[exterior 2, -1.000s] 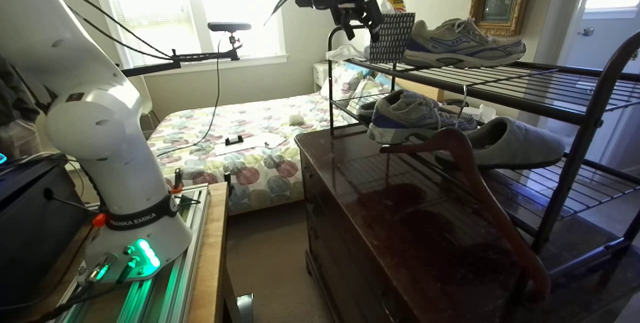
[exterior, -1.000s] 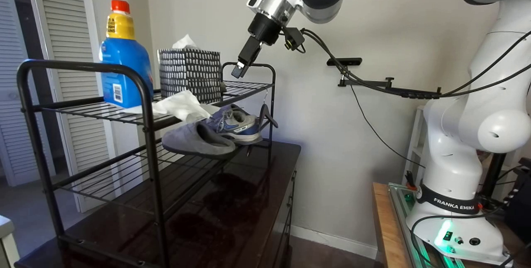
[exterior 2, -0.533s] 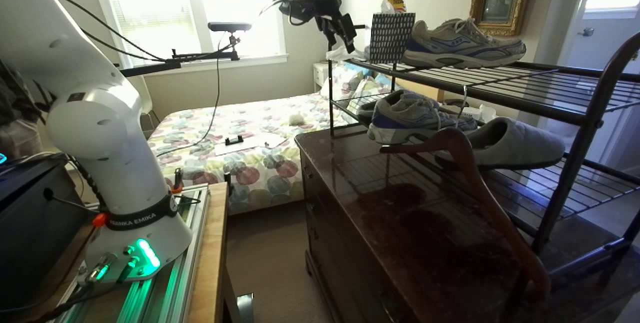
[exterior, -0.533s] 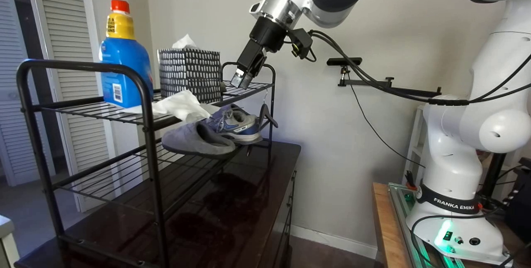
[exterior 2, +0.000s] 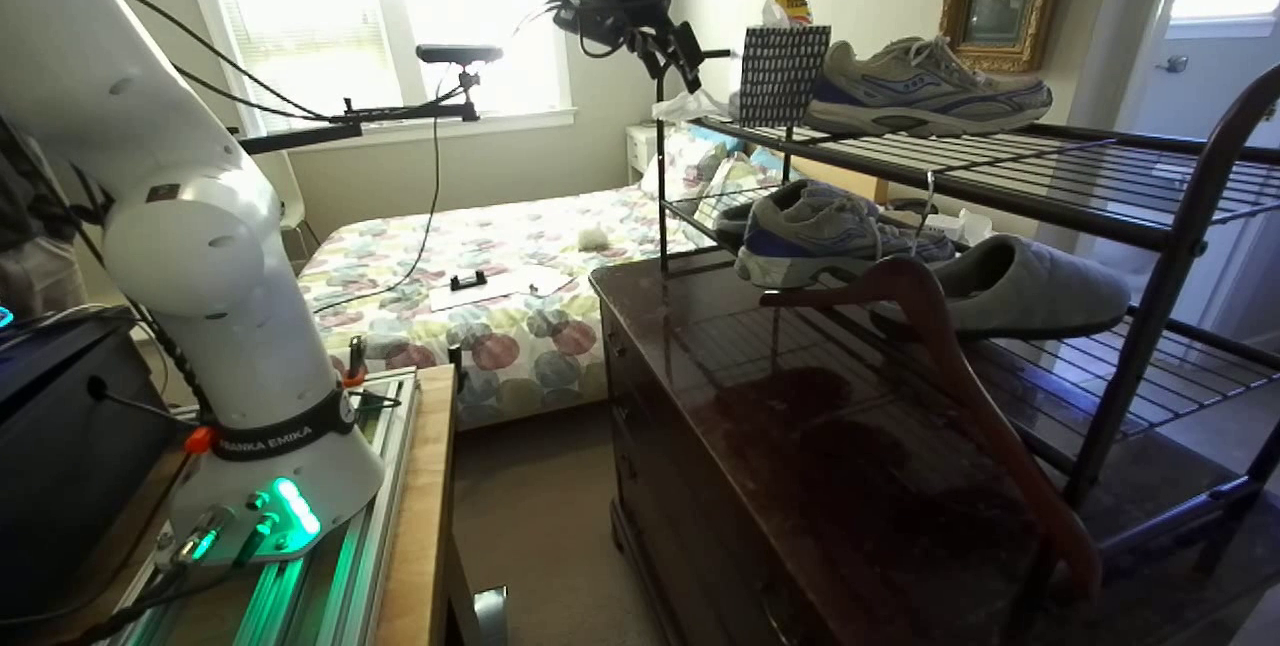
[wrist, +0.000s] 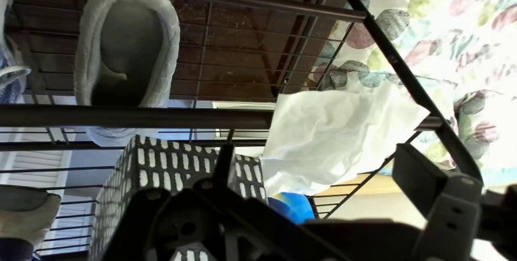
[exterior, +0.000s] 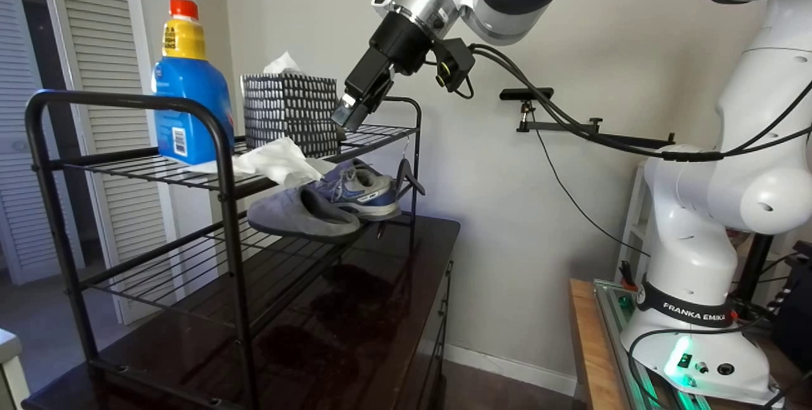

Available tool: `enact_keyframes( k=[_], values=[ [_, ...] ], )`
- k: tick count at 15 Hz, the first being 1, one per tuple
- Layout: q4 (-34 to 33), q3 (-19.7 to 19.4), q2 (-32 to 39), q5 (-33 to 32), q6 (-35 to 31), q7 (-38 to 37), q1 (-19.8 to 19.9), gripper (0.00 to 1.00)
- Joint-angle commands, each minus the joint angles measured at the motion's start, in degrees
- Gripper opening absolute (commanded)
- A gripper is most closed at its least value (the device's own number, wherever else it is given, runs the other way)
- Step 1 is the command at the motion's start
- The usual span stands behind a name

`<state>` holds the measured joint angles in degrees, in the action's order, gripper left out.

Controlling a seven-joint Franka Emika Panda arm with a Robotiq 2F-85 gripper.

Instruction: Put the cloth on the stand

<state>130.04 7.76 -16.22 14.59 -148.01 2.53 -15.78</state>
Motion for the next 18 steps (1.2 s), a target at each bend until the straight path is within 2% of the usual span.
enact_keyframes(
  k=[1, 4, 7, 13, 18],
  values=[
    [-3.18, 2.82, 4.63, -3.87, -5.00, -5.60, 2.50, 1.00],
    [-4.59, 3.21, 6.70, -2.85, -8.05, -5.79, 2.07, 1.00],
    [-5.96, 3.03, 8.47, 0.77, -10.00, -3.36, 0.29, 1.00],
    [-7.20, 2.36, 8.44, 10.46, -7.45, 1.27, -3.57, 1.00],
    [-7.13, 2.82, 10.39, 12.16, -9.11, 1.90, -2.87, 1.00]
  ],
)
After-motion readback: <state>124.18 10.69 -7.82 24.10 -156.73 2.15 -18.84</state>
